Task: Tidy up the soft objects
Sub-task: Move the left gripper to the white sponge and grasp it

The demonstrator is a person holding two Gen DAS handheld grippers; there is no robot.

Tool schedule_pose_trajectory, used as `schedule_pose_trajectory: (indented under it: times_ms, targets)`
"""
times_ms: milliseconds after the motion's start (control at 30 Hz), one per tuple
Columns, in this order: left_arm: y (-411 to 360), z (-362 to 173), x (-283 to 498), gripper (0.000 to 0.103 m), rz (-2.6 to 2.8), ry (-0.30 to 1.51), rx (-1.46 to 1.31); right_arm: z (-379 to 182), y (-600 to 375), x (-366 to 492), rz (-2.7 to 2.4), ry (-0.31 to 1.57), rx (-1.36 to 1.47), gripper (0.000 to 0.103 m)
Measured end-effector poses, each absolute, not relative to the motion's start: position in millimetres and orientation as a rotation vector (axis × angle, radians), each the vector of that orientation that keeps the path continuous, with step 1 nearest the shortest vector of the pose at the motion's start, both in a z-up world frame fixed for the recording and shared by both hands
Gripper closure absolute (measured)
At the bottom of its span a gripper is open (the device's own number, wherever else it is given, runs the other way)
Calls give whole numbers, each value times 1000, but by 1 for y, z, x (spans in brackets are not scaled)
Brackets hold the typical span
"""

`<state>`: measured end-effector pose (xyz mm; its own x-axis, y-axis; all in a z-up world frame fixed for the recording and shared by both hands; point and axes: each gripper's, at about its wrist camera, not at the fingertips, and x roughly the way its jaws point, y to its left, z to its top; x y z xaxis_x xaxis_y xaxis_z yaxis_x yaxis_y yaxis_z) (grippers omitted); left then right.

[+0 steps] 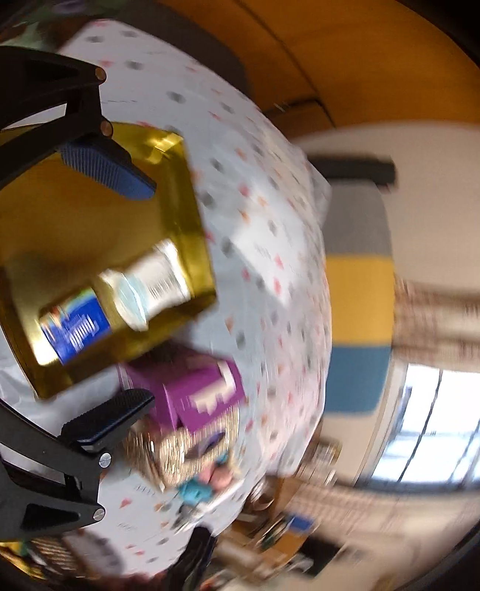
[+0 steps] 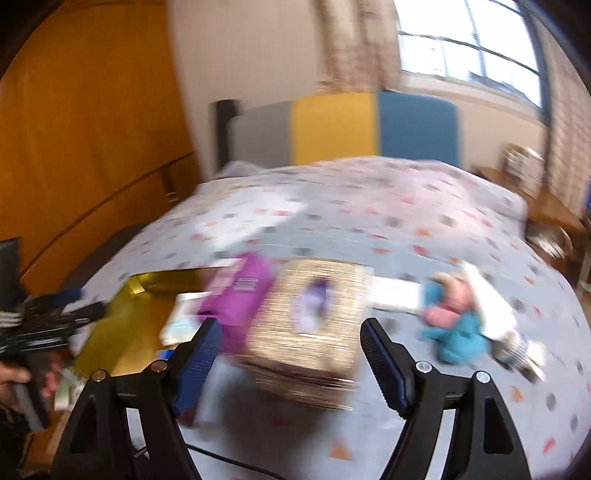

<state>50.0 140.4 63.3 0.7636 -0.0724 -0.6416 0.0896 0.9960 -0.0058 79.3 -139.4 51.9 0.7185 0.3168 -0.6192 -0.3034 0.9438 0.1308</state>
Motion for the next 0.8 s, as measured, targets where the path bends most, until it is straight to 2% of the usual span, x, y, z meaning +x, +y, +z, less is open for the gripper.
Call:
schedule_pose_trajectory:
  times_ms: [200,400,600,800]
  targets:
    - [73,99,79,0,-287,702,184,34,-244,109,56,764,179,24]
    - [-12,108,132,0,-451,809,344,9,-321,125,-148,779,315,24]
    - [-109,90,183,0,-502,866,645,-4,-359,122,-191,743,464,24]
    - [-183,37,235,0,-536,949,924,-16,-380,121,-166,741,629,24]
